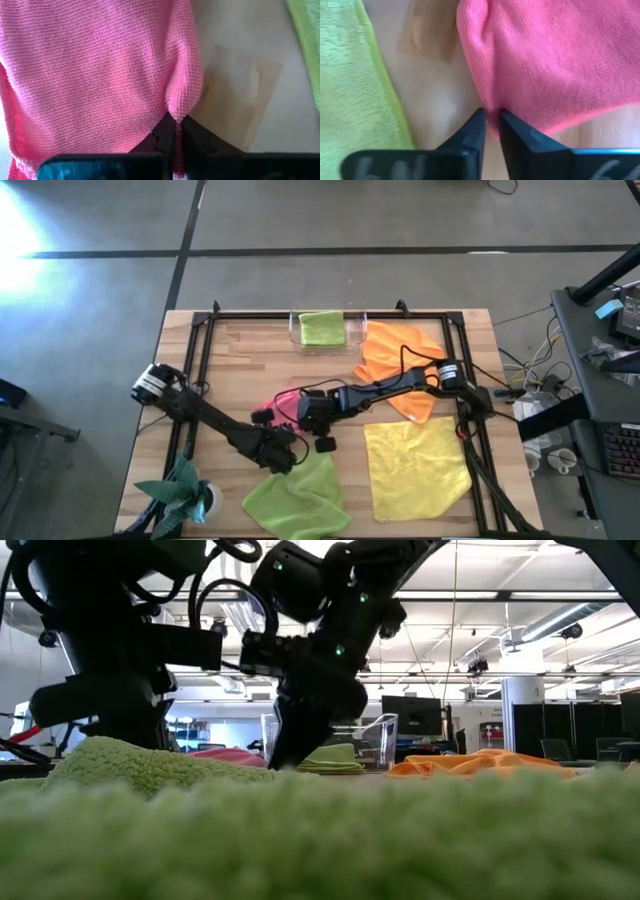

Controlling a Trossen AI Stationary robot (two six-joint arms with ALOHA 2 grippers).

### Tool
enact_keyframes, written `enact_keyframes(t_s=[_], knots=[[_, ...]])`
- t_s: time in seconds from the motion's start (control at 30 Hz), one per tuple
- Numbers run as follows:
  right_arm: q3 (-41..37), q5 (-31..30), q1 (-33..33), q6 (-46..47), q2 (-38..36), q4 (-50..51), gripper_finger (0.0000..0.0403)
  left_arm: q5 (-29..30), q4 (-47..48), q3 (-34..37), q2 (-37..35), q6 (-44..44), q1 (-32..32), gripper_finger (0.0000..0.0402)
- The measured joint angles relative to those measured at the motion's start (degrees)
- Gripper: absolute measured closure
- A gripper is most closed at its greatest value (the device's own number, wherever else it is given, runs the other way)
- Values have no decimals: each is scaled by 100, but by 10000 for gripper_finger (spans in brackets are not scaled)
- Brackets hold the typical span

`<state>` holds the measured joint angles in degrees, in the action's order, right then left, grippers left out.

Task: Fold microfiber towels
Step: Put the pink microfiber towel into the transparent bin

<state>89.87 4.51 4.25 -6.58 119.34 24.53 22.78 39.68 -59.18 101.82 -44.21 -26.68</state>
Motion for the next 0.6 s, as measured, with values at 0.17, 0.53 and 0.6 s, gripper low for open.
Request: enact_keyframes(t_s=[0.17,0.53,0.6], knots=[[319,4,4,-29,-32,352,290,-293,13,0,-45,-4,48,400],[640,341,96,-928,33,304,189,-433,55,-28,-363,-177,107,401],[636,307,92,-1036,68,342,185,-414,72,-24,-459,-196,124,401]])
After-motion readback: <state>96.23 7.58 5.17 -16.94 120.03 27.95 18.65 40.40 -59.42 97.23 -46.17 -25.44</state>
